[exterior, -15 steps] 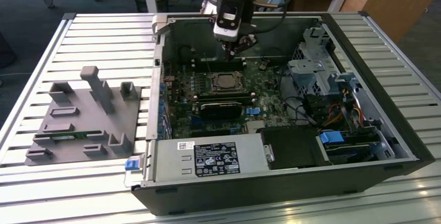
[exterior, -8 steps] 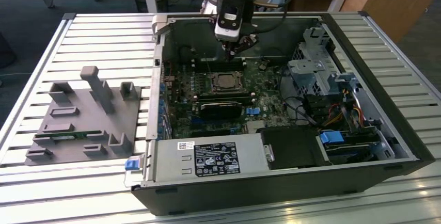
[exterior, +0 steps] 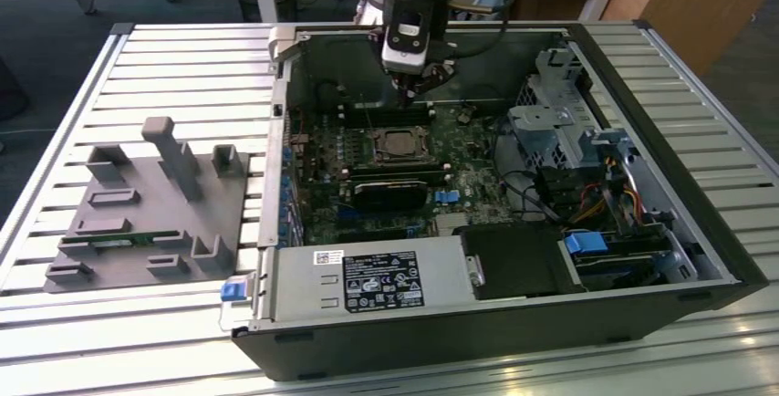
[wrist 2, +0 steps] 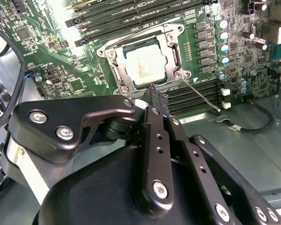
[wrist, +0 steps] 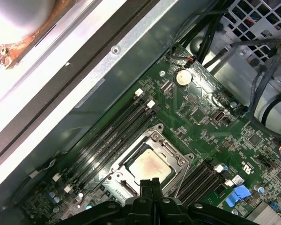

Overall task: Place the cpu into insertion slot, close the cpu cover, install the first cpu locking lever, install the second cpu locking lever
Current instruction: 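Install the first cpu locking lever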

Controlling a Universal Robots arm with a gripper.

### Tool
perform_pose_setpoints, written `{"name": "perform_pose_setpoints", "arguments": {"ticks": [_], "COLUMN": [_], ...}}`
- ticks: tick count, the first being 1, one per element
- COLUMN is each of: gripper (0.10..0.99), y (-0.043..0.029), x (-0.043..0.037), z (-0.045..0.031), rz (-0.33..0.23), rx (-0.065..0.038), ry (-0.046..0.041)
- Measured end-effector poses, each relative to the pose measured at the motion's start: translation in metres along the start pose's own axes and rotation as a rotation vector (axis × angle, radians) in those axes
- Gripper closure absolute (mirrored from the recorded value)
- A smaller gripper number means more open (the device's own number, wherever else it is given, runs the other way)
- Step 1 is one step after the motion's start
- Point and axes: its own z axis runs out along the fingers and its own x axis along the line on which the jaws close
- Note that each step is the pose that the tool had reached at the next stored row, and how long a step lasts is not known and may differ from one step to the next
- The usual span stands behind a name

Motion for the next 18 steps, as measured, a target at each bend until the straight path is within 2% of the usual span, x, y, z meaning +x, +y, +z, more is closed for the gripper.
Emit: {"name": "perform_pose_setpoints", "arguments": {"ticks": [5,18], "gripper": [0.969,0.969], "y": [0.0000,0.0000], "x": [0.0000,0.0000], "z": [0.0000,0.0001], "rz": [-0.042,-0.258], "rx": [0.001,0.005], "ry": [0.0006,0.0027]}}
